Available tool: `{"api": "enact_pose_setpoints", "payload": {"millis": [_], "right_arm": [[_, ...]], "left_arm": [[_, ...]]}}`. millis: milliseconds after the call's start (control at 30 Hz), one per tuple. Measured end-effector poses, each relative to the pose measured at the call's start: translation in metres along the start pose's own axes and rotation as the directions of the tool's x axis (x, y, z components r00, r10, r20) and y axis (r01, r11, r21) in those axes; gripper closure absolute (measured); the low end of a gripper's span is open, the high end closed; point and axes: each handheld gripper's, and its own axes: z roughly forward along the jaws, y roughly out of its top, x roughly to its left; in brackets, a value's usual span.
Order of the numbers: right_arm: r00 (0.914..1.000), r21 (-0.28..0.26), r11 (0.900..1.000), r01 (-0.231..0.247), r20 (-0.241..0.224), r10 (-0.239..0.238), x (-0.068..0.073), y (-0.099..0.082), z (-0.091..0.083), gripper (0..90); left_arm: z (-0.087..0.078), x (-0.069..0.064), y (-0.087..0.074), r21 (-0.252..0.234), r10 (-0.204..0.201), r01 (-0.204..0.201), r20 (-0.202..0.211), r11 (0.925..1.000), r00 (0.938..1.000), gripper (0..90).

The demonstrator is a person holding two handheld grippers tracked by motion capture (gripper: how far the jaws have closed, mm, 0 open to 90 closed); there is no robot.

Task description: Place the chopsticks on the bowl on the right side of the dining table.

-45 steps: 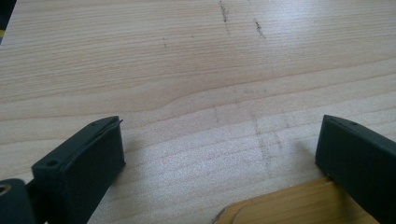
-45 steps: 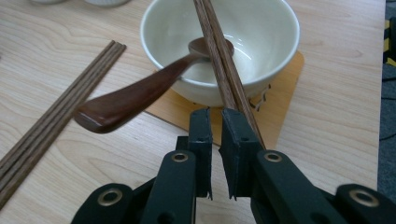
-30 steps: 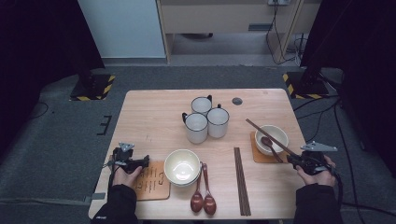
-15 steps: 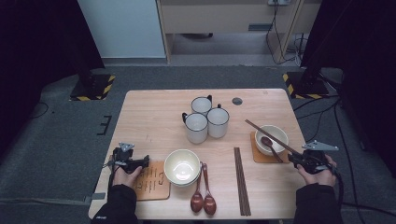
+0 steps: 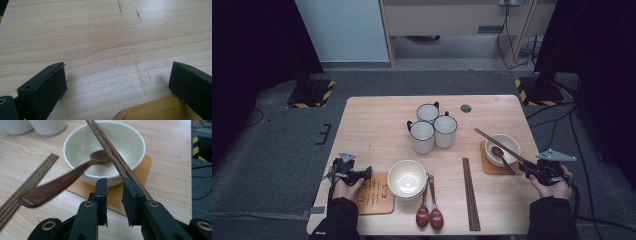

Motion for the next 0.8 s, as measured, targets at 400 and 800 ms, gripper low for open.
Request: {"api": "enact_pose_setpoints", "payload": {"millis": [400,800], "right_arm": [[1.0000,-0.068,0.9977,-0.004,-0.006,0.004,0.001,0.018,-0.001,67.1],[0.9999,-0.104,0.9945,-0.006,-0.011,0.005,0.005,0.040,0.010,62.0]], "left_arm": [[0.000,0.000,0.000,0.000,0.000,0.000,0.000,1.0000,1.0000,0.0],[0.000,0.000,0.000,0.000,0.000,0.000,0.000,1.0000,1.0000,0.0]]}}
